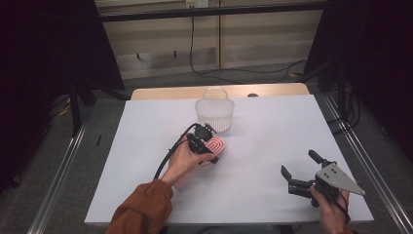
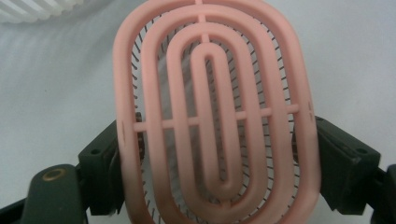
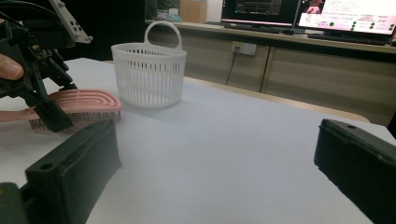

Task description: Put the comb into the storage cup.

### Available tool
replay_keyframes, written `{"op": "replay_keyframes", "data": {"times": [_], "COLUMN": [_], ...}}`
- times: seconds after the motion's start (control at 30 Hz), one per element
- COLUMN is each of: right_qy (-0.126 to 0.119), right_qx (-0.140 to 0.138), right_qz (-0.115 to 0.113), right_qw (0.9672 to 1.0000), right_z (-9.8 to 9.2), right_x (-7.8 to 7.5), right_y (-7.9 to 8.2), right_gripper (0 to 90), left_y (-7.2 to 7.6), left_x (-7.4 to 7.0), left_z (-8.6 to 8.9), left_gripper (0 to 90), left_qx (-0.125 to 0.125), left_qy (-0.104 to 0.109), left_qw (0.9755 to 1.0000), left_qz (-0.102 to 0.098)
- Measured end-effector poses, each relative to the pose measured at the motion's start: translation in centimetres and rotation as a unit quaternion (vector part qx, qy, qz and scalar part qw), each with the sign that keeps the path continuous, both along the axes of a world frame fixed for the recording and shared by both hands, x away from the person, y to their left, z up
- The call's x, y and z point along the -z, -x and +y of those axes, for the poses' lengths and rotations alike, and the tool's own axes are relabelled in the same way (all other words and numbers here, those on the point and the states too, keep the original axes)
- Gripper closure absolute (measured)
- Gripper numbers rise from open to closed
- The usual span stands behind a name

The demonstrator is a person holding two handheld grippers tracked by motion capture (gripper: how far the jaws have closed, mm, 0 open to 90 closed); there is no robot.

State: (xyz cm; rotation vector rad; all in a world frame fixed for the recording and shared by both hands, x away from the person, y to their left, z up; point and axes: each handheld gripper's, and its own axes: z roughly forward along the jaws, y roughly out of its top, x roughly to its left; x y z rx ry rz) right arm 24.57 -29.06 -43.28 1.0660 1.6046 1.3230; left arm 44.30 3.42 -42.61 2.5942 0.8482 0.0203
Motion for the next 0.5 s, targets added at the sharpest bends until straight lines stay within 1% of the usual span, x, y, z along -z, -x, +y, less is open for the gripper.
{"op": "replay_keyframes", "data": {"times": [0.03,0.1,0.13,0.17,0.23,0.27,0.4,0.5], "right_qy": [0.000,0.000,-0.001,-0.001,-0.001,0.000,-0.001,0.000], "right_qx": [0.000,0.003,0.002,0.003,0.002,0.001,0.001,0.002], "right_qz": [0.000,-0.003,-0.003,-0.001,-0.001,-0.001,-0.001,-0.001], "right_qw": [1.0000,1.0000,1.0000,1.0000,1.0000,1.0000,1.0000,1.0000], "right_z": [0.00,-0.02,-0.04,-0.07,-0.03,-0.02,-0.03,-0.02], "right_x": [0.00,-0.04,-0.04,-0.03,-0.02,-0.01,-0.02,-0.01], "right_y": [0.00,0.03,0.03,0.03,0.02,0.01,0.02,0.01], "right_gripper": [0.0,0.0,0.0,0.0,0.0,0.0,0.0,0.0], "left_y": [0.01,0.10,0.19,0.19,0.27,0.22,0.03,0.04], "left_x": [-0.08,-0.05,-0.05,-0.09,-0.16,-0.20,-0.15,-0.20], "left_z": [0.03,-0.09,-0.12,-0.12,-0.10,-0.03,0.39,0.42], "left_gripper": [18.2,18.4,18.5,18.5,18.6,18.7,18.8,18.9], "left_qx": [-0.002,0.005,0.003,0.008,0.005,0.008,0.011,0.013], "left_qy": [-0.004,-0.007,-0.007,-0.010,-0.005,-0.004,0.011,0.010], "left_qw": [1.0000,1.0000,1.0000,0.9999,1.0000,1.0000,0.9999,0.9999], "left_qz": [-0.006,-0.003,-0.006,-0.004,-0.006,-0.003,0.006,0.006]}}
